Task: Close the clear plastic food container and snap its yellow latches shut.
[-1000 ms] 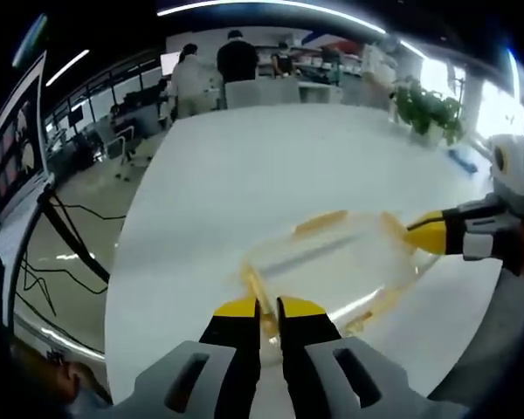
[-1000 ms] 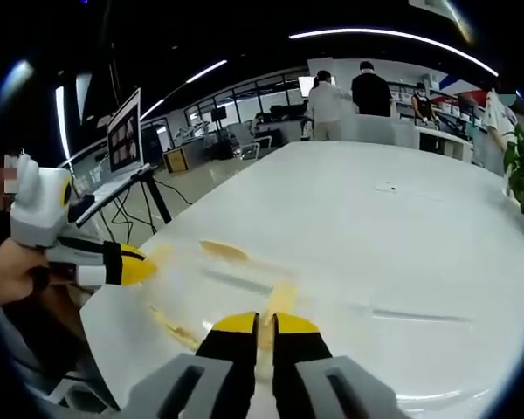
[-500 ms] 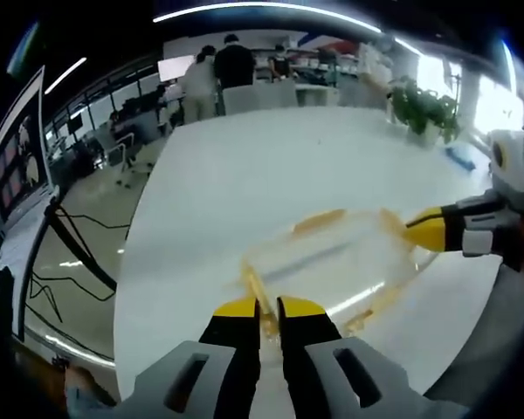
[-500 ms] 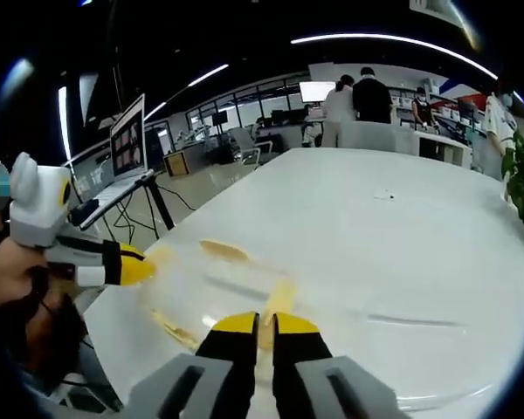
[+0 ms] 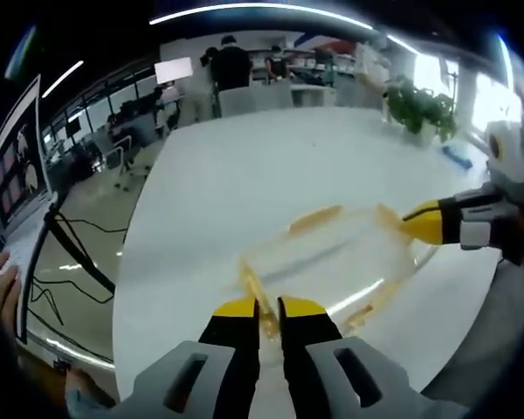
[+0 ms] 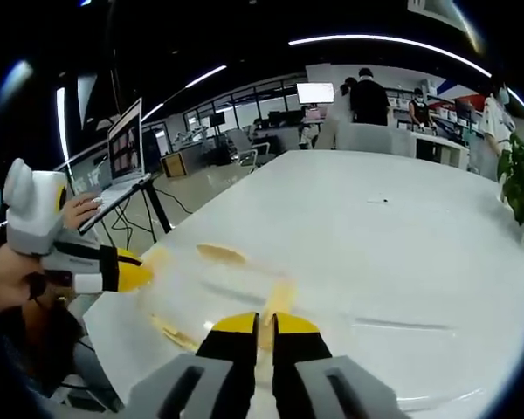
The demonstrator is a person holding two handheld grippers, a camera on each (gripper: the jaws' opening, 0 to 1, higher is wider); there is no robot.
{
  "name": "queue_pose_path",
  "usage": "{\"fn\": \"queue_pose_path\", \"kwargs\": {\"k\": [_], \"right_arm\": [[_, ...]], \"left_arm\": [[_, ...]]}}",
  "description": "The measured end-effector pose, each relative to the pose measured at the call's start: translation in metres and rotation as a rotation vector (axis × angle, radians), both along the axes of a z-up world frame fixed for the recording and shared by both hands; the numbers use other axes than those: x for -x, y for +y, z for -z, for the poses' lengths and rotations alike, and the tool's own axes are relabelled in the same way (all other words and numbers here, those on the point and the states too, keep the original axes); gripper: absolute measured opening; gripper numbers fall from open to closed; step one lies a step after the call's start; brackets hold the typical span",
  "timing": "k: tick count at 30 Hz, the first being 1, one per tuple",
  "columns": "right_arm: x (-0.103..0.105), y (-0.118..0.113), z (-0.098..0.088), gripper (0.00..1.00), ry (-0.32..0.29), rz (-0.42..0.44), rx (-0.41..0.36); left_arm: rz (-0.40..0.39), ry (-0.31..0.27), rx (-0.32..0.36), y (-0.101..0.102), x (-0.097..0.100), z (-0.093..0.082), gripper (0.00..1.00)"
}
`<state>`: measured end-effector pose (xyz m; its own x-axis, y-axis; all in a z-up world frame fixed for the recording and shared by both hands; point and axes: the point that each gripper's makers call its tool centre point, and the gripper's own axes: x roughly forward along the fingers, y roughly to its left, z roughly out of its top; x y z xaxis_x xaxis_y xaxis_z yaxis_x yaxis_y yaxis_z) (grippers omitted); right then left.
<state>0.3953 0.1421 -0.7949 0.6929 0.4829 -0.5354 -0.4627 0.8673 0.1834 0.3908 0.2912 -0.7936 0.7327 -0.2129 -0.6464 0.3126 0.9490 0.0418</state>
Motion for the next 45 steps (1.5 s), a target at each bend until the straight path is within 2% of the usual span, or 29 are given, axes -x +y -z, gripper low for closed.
{"fn": "queue_pose_path", "kwargs": {"k": [7, 20, 32, 41, 45], "right_arm": [[-0.001, -0.009, -0.005, 0.01, -0.010, 0.013, 0.002], [-0.004, -0.028, -0.009, 0.01, -0.026, 0.037, 0.018], [-0.004, -0.055, -0.012, 0.01, -0.032, 0.073, 0.032], [-0.006, -0.079, -0.017, 0.01, -0.041, 0.111, 0.028], [-0.007, -0.090, -0.015, 0.01, -0.040, 0.129, 0.036]], "left_arm": [[0.016, -0.015, -0.001, -0.011, -0.002, -0.008, 0.05], [0.010, -0.016, 0.010, -0.029, -0.003, -0.011, 0.05], [0.057, -0.015, 0.013, -0.057, -0.005, -0.011, 0.05], [0.076, -0.017, 0.039, -0.079, -0.008, -0.012, 0.05], [0.073, -0.024, 0.073, -0.090, -0.013, -0.016, 0.05]]}}
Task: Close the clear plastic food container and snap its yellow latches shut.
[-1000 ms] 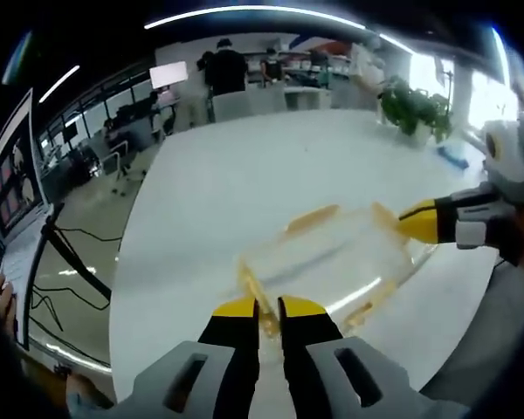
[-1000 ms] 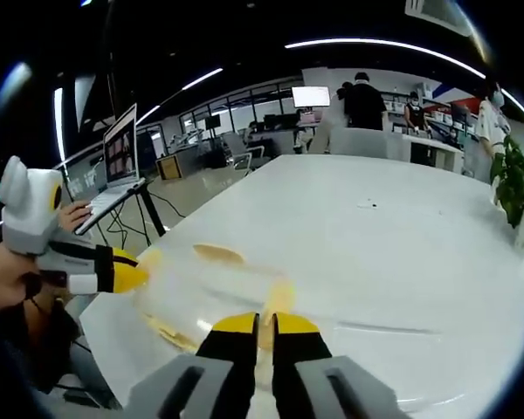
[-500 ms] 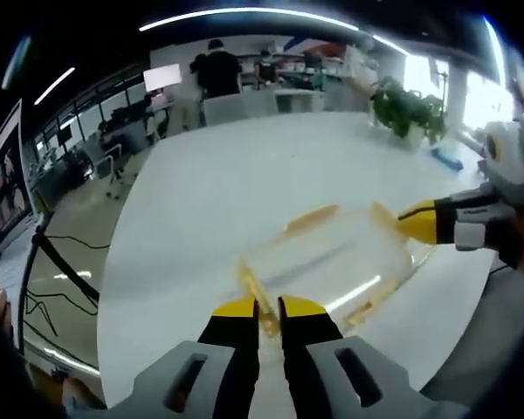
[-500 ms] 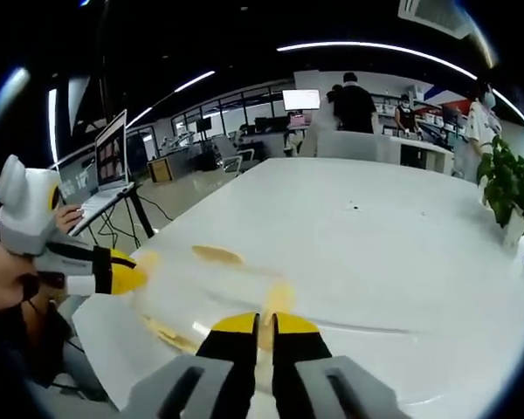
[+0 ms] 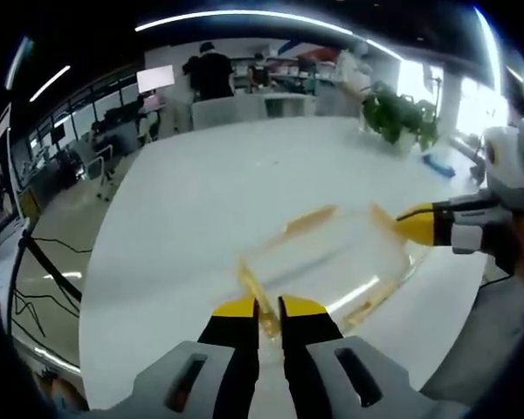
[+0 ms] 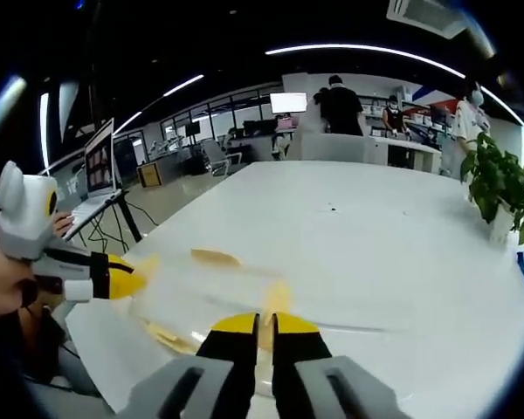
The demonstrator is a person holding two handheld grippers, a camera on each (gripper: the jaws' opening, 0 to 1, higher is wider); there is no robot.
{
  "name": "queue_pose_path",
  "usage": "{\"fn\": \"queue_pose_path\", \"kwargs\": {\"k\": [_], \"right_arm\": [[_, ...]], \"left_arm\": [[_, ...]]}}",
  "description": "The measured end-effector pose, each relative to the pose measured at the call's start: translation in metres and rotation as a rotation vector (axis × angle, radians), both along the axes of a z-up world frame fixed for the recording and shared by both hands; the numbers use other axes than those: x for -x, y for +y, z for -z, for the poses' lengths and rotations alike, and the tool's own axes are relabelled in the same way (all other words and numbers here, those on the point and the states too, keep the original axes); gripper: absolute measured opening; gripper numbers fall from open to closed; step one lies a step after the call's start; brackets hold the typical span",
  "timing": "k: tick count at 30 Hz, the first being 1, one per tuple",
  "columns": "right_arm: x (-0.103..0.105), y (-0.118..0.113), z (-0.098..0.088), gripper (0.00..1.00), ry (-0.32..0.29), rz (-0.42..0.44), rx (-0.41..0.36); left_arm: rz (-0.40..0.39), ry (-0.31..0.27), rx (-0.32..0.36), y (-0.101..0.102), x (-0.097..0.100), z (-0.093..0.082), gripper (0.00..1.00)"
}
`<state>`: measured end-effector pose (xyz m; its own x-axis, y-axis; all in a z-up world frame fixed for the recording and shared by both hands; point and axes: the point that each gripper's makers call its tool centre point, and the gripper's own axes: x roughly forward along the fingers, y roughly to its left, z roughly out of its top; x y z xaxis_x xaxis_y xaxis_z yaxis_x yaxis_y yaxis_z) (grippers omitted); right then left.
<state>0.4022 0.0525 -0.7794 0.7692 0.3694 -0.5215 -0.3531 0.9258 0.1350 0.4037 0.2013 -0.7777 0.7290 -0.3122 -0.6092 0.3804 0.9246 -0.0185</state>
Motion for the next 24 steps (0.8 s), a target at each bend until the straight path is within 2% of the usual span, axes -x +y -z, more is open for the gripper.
{"fn": "queue_pose_path", "kwargs": {"k": [21, 24], "right_arm": [[0.002, -0.057, 0.001, 0.00, 0.004, 0.094, 0.008], [0.003, -0.063, 0.001, 0.00, 0.004, 0.103, 0.010]], "left_arm": [[0.053, 0.000, 0.047, -0.055, -0.003, 0.000, 0.05], [0.044, 0.000, 0.073, -0.062, -0.003, -0.001, 0.05]]}}
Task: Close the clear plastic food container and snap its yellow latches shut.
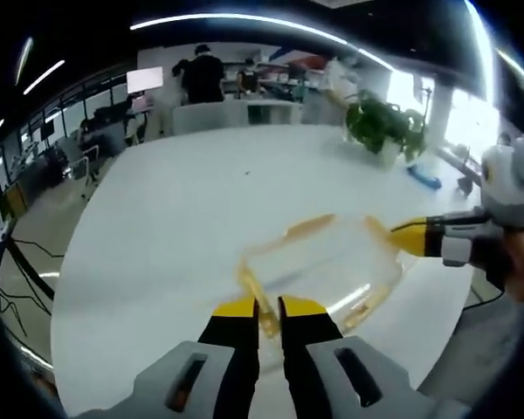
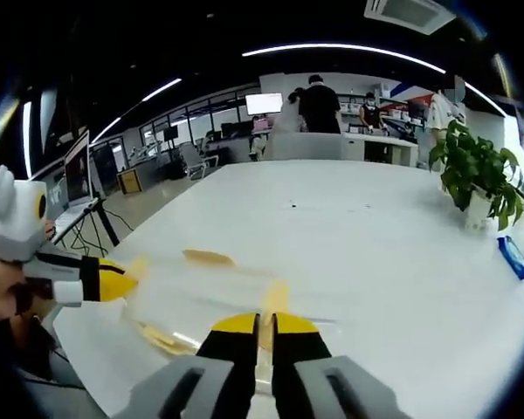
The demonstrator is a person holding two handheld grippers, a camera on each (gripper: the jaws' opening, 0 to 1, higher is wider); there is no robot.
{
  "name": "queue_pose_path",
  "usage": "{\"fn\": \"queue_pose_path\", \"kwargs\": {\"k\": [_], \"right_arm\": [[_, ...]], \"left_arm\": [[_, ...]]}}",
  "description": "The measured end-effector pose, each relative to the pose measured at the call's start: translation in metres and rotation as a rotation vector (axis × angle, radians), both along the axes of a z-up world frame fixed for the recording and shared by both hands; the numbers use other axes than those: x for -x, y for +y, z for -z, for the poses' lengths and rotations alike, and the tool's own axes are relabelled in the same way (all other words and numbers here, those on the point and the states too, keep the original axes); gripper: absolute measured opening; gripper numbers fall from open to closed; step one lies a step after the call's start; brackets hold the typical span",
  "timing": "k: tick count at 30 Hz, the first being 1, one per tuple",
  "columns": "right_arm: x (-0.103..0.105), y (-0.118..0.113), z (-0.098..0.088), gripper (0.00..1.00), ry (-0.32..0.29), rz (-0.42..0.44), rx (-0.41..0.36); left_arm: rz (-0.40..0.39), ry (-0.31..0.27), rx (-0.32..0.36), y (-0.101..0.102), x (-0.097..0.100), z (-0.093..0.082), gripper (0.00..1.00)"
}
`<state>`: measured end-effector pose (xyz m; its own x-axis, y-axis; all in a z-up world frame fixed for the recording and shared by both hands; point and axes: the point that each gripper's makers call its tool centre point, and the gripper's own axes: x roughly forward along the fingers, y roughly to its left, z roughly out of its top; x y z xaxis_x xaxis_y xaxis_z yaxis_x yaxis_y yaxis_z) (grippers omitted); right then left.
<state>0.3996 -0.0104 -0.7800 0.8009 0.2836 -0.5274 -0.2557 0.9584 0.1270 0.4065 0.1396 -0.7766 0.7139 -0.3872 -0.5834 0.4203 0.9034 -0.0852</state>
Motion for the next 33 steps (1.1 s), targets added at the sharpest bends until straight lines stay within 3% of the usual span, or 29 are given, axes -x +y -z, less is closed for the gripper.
{"fn": "queue_pose_path", "kwargs": {"k": [8, 33], "right_arm": [[0.004, -0.020, 0.000, 0.00, -0.005, 0.017, 0.048], [-0.002, -0.060, -0.001, 0.00, 0.006, 0.092, 0.040]], "left_arm": [[0.024, 0.001, 0.016, -0.020, 0.003, 0.001, 0.05], [0.092, 0.015, 0.068, -0.058, 0.001, -0.001, 0.06]]}}
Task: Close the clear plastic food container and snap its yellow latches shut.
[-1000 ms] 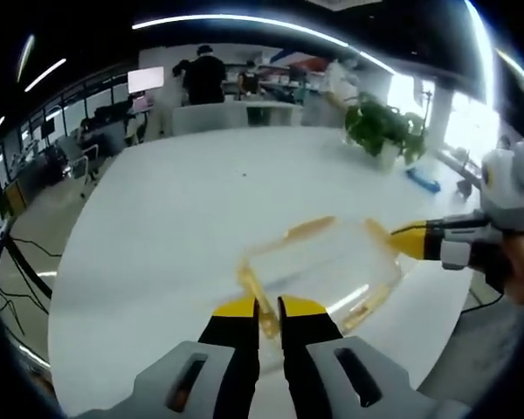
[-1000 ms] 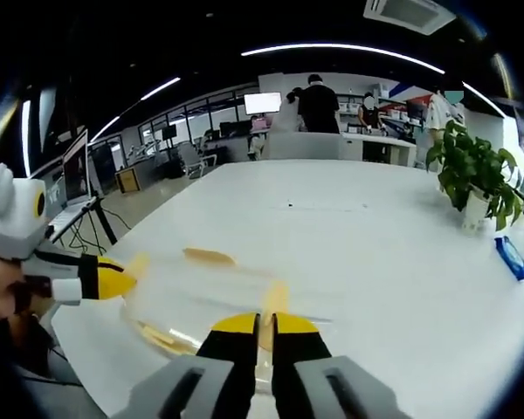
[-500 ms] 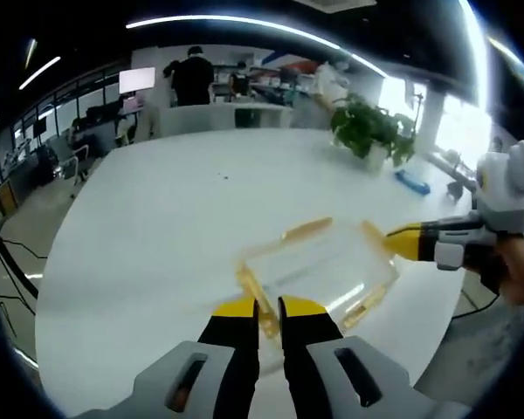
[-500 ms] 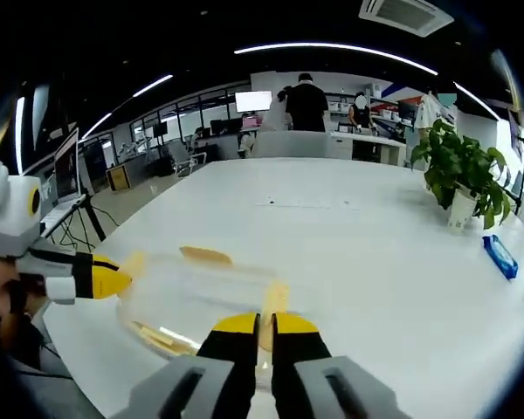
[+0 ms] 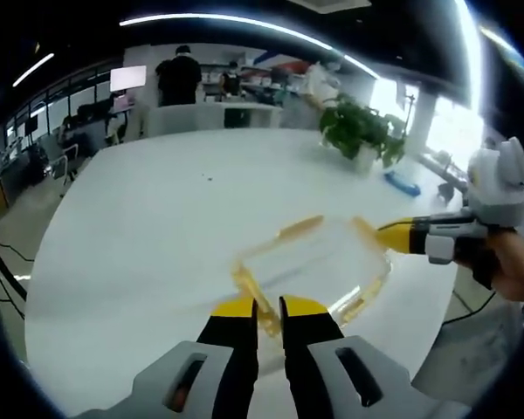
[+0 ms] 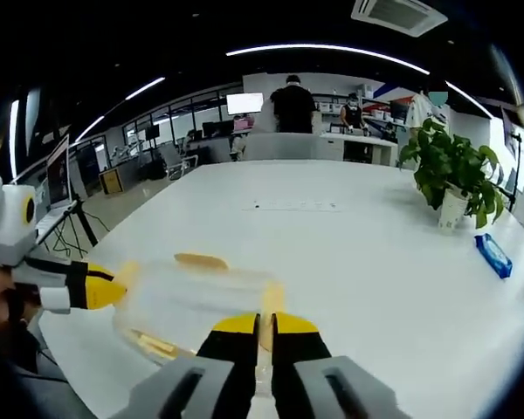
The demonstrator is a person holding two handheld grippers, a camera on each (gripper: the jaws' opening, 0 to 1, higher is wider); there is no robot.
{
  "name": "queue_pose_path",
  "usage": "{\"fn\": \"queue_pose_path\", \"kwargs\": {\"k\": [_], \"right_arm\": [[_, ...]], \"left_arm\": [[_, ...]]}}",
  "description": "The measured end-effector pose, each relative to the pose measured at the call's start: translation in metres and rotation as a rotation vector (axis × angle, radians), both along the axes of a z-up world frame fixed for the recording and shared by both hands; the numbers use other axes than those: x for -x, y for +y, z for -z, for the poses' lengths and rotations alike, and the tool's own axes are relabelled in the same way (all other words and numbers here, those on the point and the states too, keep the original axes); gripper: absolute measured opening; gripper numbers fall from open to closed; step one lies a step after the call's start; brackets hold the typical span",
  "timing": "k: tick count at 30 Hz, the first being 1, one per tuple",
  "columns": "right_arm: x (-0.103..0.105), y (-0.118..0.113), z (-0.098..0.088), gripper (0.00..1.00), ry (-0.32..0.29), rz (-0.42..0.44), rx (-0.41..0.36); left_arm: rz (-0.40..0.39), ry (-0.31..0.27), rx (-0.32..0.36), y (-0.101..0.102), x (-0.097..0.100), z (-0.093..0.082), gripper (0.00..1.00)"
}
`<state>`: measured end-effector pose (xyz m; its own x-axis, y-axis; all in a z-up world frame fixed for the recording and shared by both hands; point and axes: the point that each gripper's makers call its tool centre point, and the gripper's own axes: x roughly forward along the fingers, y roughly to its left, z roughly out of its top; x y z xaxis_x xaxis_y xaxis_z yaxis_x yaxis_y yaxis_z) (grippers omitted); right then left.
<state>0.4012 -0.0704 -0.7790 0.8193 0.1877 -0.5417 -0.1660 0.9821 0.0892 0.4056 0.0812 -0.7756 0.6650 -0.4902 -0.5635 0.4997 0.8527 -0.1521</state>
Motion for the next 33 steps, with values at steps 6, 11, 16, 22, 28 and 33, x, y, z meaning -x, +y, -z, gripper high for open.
{"fn": "queue_pose_path", "kwargs": {"k": [6, 11, 16, 22, 28, 33], "right_arm": [[0.002, -0.005, 0.002, 0.00, 0.007, 0.005, -0.006], [0.000, -0.009, 0.004, 0.00, 0.012, 0.004, -0.012], [0.000, -0.012, 0.008, 0.00, 0.023, 0.008, -0.011], [0.002, -0.013, 0.011, 0.00, 0.031, 0.013, -0.012], [0.002, -0.014, 0.015, 0.00, 0.035, 0.017, -0.016], [0.001, -0.015, 0.014, 0.00, 0.034, 0.019, -0.003]], "left_arm": [[0.015, 0.006, -0.001, -0.006, 0.003, 0.002, 0.06], [0.018, 0.016, 0.000, -0.009, 0.005, 0.003, 0.07], [0.020, 0.026, 0.004, -0.011, 0.006, 0.006, 0.07], [0.015, 0.044, -0.013, -0.010, 0.007, 0.013, 0.07], [0.012, 0.056, -0.015, -0.008, 0.007, 0.018, 0.07], [0.017, 0.058, -0.017, -0.010, 0.007, 0.019, 0.07]]}}
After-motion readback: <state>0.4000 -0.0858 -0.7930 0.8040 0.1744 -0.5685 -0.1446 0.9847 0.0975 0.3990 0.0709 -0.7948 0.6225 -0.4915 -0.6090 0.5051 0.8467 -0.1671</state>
